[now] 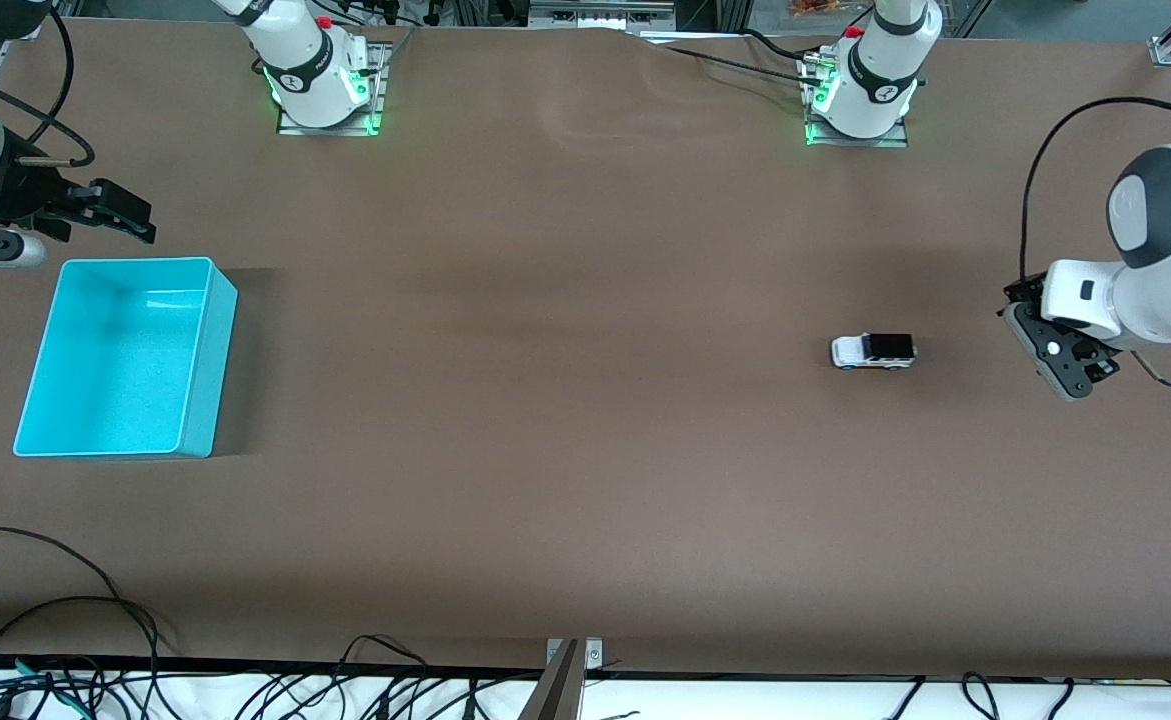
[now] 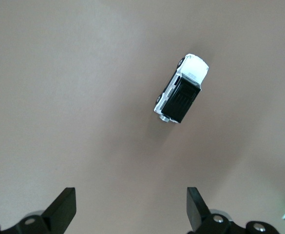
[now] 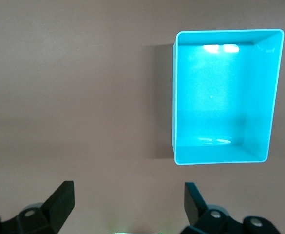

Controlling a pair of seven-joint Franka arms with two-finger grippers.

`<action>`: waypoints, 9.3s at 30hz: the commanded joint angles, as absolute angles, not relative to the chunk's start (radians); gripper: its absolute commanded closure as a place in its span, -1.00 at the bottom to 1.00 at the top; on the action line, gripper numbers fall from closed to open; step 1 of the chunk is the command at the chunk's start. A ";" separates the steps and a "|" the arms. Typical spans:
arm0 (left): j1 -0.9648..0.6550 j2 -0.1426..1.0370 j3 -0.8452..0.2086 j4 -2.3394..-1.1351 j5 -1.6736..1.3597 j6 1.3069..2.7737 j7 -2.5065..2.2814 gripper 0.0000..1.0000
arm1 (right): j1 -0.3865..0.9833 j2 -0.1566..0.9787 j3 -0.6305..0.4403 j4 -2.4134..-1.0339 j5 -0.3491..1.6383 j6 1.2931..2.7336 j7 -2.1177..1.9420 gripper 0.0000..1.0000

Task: Wind and store white jeep toy

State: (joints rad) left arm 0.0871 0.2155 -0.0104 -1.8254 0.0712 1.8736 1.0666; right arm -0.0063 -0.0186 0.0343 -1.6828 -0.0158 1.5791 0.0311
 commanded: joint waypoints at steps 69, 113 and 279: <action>0.074 -0.067 -0.150 -1.822 0.052 1.690 0.397 -1.00 | 0.146 0.034 0.084 -1.638 -0.005 1.560 0.040 -1.00; 0.077 -0.009 -0.080 -1.632 -0.046 1.543 -0.029 -1.00 | 0.815 0.597 0.104 -1.217 0.021 1.930 0.563 -1.00; 0.123 0.140 -0.089 -1.476 -0.031 1.476 -0.025 -1.00 | 0.052 0.187 0.143 -1.610 0.150 1.695 -1.159 1.00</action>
